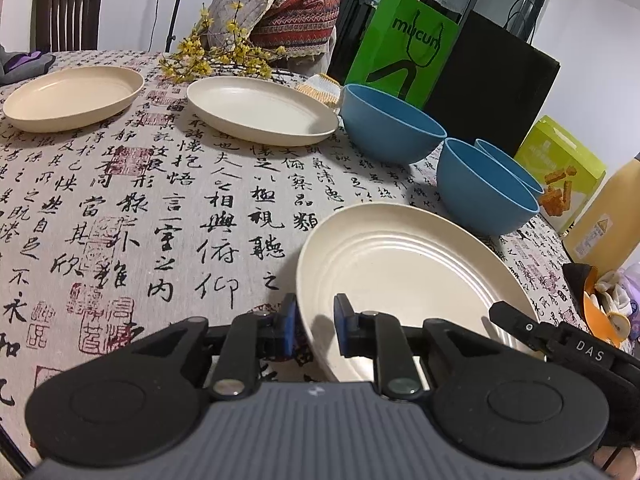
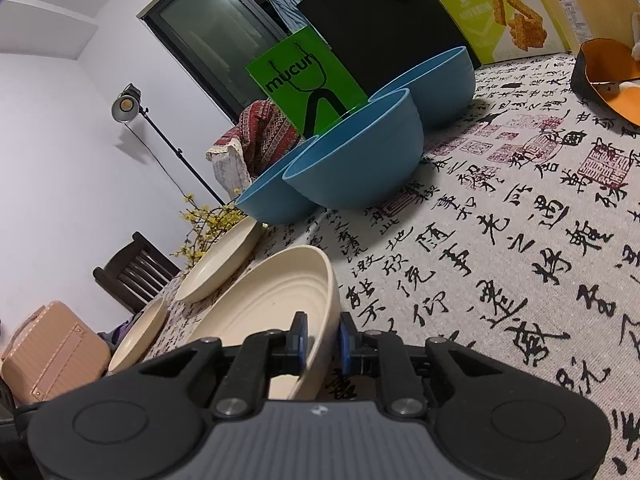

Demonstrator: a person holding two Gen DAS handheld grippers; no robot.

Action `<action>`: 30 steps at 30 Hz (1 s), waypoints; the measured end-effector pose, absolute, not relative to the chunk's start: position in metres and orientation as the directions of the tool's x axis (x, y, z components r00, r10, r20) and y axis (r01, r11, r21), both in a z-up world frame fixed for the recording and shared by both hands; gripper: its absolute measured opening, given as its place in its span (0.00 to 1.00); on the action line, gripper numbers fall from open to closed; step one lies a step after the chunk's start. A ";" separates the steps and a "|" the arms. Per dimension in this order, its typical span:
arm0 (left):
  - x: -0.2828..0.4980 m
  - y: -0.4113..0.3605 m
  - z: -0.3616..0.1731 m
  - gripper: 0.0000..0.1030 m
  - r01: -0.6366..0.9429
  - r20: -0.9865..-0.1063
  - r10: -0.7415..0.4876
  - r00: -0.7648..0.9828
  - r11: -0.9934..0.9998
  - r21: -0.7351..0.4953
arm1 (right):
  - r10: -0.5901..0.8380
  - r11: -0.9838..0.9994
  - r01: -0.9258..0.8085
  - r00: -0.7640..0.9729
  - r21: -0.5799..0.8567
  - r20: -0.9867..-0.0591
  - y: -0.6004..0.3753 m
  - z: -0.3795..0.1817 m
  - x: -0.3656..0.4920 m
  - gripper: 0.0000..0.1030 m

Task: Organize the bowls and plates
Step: 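Lower the held cream plate onto the cloth beside the blue bowls with both tools, then open both tools to release the cream plate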

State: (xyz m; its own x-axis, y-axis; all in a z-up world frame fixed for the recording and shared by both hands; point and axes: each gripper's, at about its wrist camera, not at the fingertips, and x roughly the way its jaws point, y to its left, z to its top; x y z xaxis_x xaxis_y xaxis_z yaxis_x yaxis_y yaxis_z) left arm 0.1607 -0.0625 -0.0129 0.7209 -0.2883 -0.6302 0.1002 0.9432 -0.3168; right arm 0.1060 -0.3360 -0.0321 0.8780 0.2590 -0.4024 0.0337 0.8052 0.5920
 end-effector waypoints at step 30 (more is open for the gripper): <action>0.132 0.040 0.015 1.00 0.000 -0.464 -0.107 0.879 0.975 -0.224 | 0.151 0.902 -0.007 0.941 0.431 -0.302 -0.318 -0.006 0.105 1.00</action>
